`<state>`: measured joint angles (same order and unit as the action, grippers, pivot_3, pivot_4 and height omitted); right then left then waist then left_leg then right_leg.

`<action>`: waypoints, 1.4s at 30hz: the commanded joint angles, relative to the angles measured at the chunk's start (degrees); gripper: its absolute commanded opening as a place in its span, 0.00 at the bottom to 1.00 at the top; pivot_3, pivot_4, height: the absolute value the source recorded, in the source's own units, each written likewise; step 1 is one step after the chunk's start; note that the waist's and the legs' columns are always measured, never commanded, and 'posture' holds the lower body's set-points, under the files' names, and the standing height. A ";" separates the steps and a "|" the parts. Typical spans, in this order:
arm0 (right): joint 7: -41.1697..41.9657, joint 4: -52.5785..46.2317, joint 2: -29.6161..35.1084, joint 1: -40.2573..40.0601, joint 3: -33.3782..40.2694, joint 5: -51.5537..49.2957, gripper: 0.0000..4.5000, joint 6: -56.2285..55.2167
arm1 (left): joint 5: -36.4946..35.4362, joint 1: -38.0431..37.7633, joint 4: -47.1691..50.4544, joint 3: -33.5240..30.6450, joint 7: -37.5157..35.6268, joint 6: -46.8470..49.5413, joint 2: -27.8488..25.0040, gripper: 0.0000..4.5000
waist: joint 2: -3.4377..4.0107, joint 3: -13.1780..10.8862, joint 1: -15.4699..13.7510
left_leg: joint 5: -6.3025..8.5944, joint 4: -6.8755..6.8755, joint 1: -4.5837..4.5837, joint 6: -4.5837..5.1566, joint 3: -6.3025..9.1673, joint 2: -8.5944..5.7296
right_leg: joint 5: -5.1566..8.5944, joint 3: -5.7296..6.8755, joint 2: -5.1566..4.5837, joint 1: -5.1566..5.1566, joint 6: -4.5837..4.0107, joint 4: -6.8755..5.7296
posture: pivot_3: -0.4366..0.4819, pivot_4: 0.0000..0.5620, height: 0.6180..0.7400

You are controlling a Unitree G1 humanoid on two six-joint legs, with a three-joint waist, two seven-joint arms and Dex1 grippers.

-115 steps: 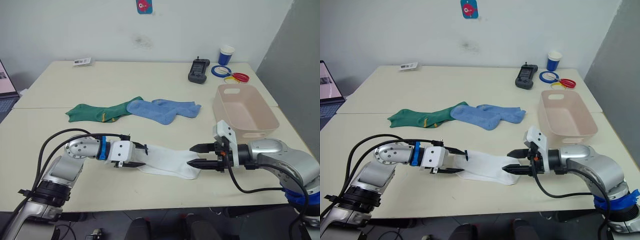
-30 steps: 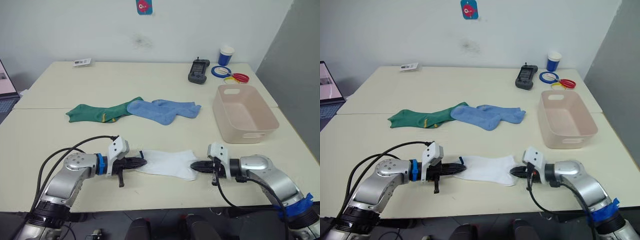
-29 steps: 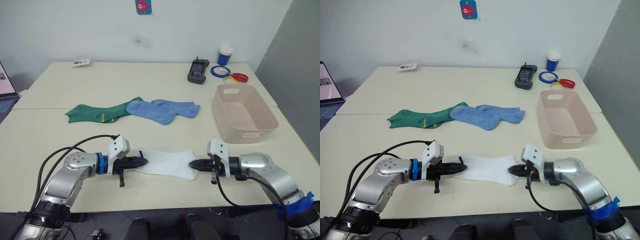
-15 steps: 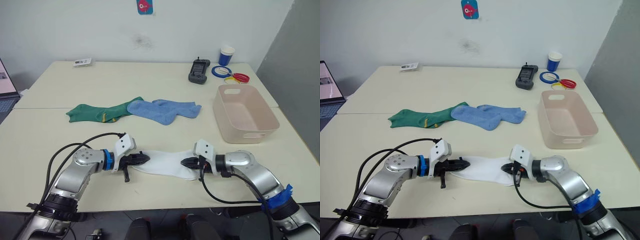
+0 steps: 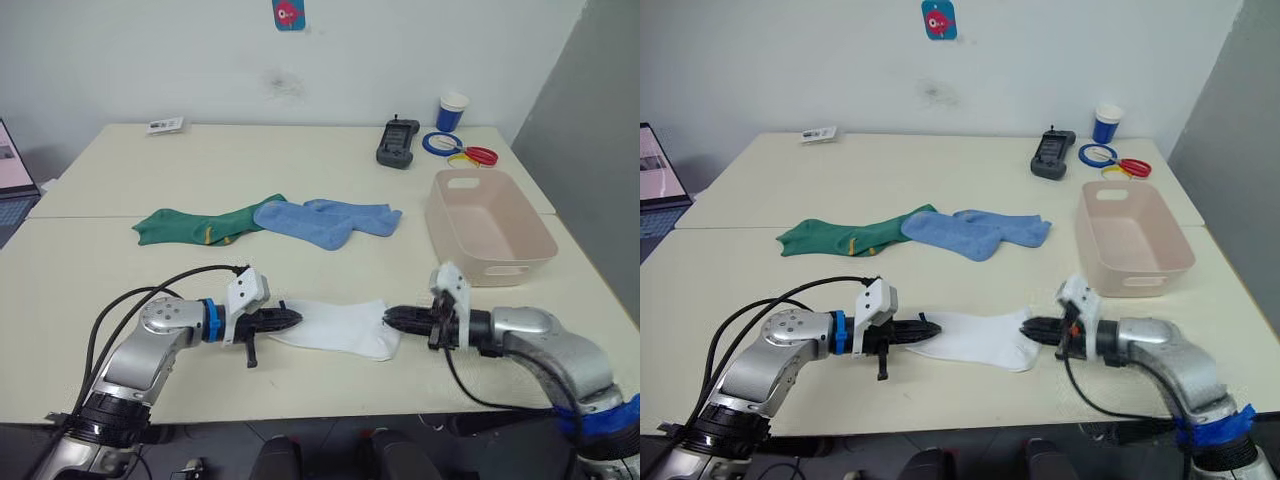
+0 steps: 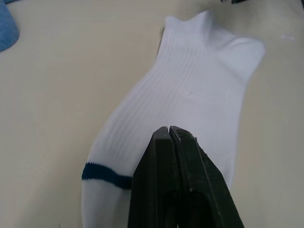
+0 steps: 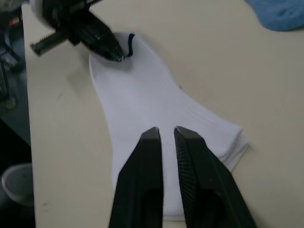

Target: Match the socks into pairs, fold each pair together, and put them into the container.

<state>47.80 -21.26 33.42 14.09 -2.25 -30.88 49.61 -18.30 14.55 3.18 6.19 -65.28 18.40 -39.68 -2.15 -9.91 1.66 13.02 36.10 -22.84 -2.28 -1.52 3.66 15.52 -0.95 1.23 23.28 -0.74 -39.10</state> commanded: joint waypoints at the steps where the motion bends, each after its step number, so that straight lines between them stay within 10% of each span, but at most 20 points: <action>1: -3.82 -1.49 1.36 0.20 4.62 -3.26 0.36 7.20 | 0.60 0.16 2.17 0.81 0.87 -0.45 0.66 0.00 | 0.00 0.00 -0.03 | 0.00 0.00 -0.01 0.00 -0.01 -0.02 | 0.00 -0.01 -0.01 0.00 0.00 0.03 | 0.48 0.27 1.00; 10: -8.03 -1.10 1.17 1.62 0.62 -4.38 1.00 16.63 | -2.20 -1.10 6.26 -0.51 0.71 1.97 1.00 0.00 | 0.00 0.00 0.14 | 0.01 -0.02 -0.01 0.01 0.02 0.01 | 0.00 -0.01 0.05 0.02 0.00 0.02 | 0.48 0.27 1.00; 21: -12.48 3.49 -6.83 6.04 4.19 -11.64 1.00 31.86 | -10.06 0.01 19.01 -2.30 -0.59 7.29 -1.14 0.00 | -0.01 0.00 0.22 | 0.01 -0.02 -0.02 0.01 0.01 0.00 | 0.00 -0.03 0.06 0.02 0.01 0.03 | 0.48 0.27 1.00; 35: -16.47 8.55 -12.28 7.89 8.22 -11.72 1.00 36.00 | -8.69 -0.86 16.80 -2.39 -3.21 3.40 -3.71 0.91 | -0.01 0.02 0.32 | 0.01 -0.02 0.03 0.02 0.02 0.02 | 0.00 -0.04 0.25 0.01 0.01 0.03 | 0.48 0.27 1.00; 42: -17.56 11.18 -13.49 7.58 11.39 -12.51 0.54 37.38 | -8.18 -0.69 15.24 -2.59 -4.06 1.91 -4.18 1.00 | -0.01 0.02 0.26 | 0.01 -0.03 -0.01 0.02 0.02 0.03 | 0.00 -0.04 0.30 0.02 0.01 0.05 | 0.48 0.27 1.00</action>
<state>30.56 -10.68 20.05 22.10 8.63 -42.81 85.62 -26.28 13.14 17.59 4.59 -68.72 21.50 -43.09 -2.16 -9.88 1.91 13.03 36.07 -22.87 -2.26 -1.50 3.69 15.52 -0.99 1.54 23.31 -0.73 -39.04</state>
